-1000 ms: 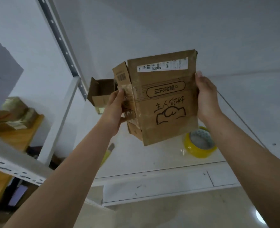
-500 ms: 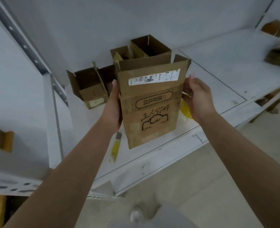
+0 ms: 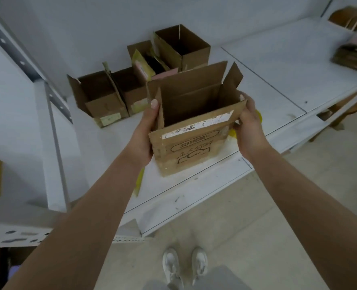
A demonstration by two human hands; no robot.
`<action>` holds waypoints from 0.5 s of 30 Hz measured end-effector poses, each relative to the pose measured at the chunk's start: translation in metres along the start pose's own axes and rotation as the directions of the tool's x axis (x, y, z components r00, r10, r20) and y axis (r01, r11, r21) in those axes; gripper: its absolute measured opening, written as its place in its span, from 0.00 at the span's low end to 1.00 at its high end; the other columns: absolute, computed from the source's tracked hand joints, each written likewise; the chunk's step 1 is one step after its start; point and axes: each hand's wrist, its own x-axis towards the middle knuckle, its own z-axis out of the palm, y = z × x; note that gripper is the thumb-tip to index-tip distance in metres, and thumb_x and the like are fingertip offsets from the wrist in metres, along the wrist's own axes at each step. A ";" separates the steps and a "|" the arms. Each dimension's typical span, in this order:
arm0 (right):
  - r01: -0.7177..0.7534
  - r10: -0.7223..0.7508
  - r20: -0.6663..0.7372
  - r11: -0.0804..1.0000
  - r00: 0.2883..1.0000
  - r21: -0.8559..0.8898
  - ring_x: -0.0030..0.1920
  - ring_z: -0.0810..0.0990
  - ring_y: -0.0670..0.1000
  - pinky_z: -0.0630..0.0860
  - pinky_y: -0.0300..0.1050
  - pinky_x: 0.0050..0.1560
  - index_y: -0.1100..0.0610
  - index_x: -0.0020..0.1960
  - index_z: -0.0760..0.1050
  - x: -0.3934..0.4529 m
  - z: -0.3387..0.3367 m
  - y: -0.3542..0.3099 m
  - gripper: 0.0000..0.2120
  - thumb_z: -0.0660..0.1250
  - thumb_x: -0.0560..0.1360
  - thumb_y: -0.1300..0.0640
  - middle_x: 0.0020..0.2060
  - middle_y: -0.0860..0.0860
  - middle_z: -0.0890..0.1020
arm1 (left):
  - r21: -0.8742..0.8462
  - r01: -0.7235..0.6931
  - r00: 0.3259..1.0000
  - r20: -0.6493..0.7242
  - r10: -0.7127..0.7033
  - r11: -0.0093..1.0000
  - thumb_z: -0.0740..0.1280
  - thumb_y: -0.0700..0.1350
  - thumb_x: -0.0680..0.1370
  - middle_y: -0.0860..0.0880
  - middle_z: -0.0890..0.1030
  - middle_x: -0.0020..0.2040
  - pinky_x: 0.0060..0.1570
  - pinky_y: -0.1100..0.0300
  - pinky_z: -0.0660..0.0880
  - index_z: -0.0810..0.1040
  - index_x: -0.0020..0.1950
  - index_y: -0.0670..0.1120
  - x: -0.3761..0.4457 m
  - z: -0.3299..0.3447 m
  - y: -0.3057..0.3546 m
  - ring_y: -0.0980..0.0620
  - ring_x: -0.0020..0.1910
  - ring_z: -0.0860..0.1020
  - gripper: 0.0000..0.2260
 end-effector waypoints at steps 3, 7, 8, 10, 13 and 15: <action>-0.033 0.023 0.080 0.991 0.996 0.128 0.57 0.81 0.45 0.78 0.39 0.52 0.46 0.70 0.68 -0.003 0.006 0.007 0.16 0.52 0.84 0.51 0.58 0.49 0.80 | 0.005 -0.031 1.000 -0.007 0.031 1.000 0.66 0.51 0.77 0.37 0.77 0.64 0.60 0.45 0.75 0.66 0.74 0.43 0.000 0.000 0.005 0.38 0.61 0.78 0.28; -0.029 0.018 0.064 0.982 0.998 0.185 0.52 0.83 0.50 0.79 0.43 0.50 0.55 0.72 0.67 -0.003 0.001 0.002 0.21 0.57 0.80 0.56 0.52 0.51 0.83 | 0.141 -0.076 0.995 -0.056 0.084 0.987 0.69 0.44 0.76 0.40 0.80 0.61 0.55 0.48 0.78 0.70 0.70 0.45 0.000 -0.007 0.014 0.40 0.57 0.80 0.23; -0.018 0.003 0.077 0.983 0.997 0.185 0.50 0.84 0.50 0.79 0.42 0.48 0.56 0.72 0.68 -0.001 0.000 -0.001 0.21 0.57 0.79 0.56 0.48 0.50 0.84 | 0.159 -0.074 0.995 -0.061 0.084 0.985 0.70 0.44 0.75 0.41 0.81 0.59 0.51 0.51 0.79 0.71 0.70 0.45 -0.001 -0.007 0.017 0.42 0.55 0.81 0.24; -0.020 -0.012 0.136 0.974 0.991 0.225 0.53 0.83 0.54 0.80 0.45 0.48 0.56 0.72 0.67 0.002 -0.001 -0.007 0.21 0.59 0.79 0.55 0.51 0.51 0.84 | 0.185 -0.070 0.994 -0.064 0.083 0.980 0.70 0.43 0.74 0.42 0.81 0.59 0.48 0.54 0.80 0.71 0.70 0.45 -0.001 -0.005 0.021 0.43 0.54 0.82 0.24; -0.051 -0.006 0.191 0.956 0.982 0.290 0.56 0.82 0.56 0.80 0.48 0.49 0.55 0.70 0.70 0.005 0.004 -0.010 0.23 0.64 0.76 0.57 0.56 0.54 0.82 | 0.166 -0.090 0.990 -0.089 0.106 0.982 0.69 0.40 0.75 0.39 0.79 0.62 0.49 0.52 0.80 0.70 0.70 0.44 0.002 -0.002 0.024 0.41 0.55 0.81 0.23; -0.054 -0.008 0.197 0.950 0.980 0.307 0.54 0.83 0.55 0.80 0.47 0.47 0.52 0.68 0.73 0.007 0.007 -0.009 0.21 0.66 0.75 0.60 0.54 0.52 0.84 | 0.165 -0.109 0.986 -0.108 0.127 0.980 0.67 0.37 0.76 0.38 0.78 0.63 0.50 0.51 0.81 0.69 0.71 0.43 0.004 -0.003 0.025 0.41 0.56 0.81 0.22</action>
